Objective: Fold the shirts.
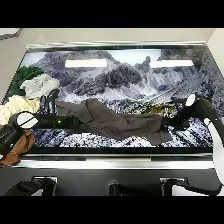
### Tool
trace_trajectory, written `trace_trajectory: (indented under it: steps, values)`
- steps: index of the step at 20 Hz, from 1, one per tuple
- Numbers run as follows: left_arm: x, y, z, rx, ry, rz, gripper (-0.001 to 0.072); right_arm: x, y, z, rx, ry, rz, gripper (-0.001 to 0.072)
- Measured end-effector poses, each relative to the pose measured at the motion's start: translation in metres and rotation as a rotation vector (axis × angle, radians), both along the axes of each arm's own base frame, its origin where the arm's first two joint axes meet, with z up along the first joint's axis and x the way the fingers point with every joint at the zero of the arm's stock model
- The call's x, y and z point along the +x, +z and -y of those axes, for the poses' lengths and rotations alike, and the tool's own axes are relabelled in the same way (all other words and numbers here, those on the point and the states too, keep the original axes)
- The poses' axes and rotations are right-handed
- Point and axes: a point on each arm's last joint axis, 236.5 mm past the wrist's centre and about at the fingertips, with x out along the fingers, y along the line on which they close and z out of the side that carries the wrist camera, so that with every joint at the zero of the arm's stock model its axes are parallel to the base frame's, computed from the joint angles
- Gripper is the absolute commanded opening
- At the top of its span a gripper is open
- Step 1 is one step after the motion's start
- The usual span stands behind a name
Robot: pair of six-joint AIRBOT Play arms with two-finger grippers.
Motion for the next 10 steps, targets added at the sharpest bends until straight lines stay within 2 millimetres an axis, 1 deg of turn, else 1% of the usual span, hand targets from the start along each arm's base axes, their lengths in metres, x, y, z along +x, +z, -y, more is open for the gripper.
trace_trajectory:
  steps: [2, 3, 5, 6, 7, 8, 9, 10]
  values:
    - [-0.001, -0.001, 0.000, 0.002, -0.002, -0.005, 0.0031, -0.004, -0.007, 0.004, -0.016, 0.007, -0.025, 0.0692]
    - [-0.002, -0.002, 0.000, 0.003, -0.004, -0.009, 0.0031, -0.005, -0.009, 0.005, -0.017, 0.008, -0.032, 0.0659]
    - [-0.003, -0.002, 0.000, 0.004, -0.005, -0.010, 0.0031, -0.007, -0.013, 0.002, -0.006, 0.004, -0.049, 0.0651]
    - [-0.002, -0.002, -0.001, 0.004, -0.004, -0.010, 0.0031, -0.008, -0.016, -0.002, 0.011, -0.001, -0.057, 0.0586]
    - [-0.003, -0.002, -0.001, 0.004, -0.004, -0.010, 0.0031, -0.009, -0.019, -0.007, 0.032, -0.009, -0.070, 0.0395]
    - [-0.003, -0.002, 0.000, 0.004, -0.005, -0.011, 0.0031, -0.010, -0.021, -0.012, 0.056, -0.019, -0.081, 0.0123]
    - [-0.003, -0.002, -0.001, 0.004, -0.005, -0.010, 0.0031, -0.010, -0.023, -0.018, 0.079, -0.035, -0.093, 0.0044]
    - [-0.003, -0.002, -0.001, 0.006, -0.005, -0.009, 0.0031, -0.010, -0.023, -0.023, 0.101, -0.055, -0.099, 0.0042]
